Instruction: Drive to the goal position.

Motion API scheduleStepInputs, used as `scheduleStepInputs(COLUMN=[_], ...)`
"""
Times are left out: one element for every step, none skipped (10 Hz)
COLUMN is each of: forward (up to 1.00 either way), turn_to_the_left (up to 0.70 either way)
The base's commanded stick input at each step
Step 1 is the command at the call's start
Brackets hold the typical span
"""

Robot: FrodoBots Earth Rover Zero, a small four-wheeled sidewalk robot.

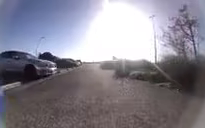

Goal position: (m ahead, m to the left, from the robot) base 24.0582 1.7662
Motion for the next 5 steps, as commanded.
scheduleStepInputs(forward=[0.7,0.7,0.7,0.7,0.7], turn_to_the_left=[0.0,0.0,0.0,0.0,0.0])
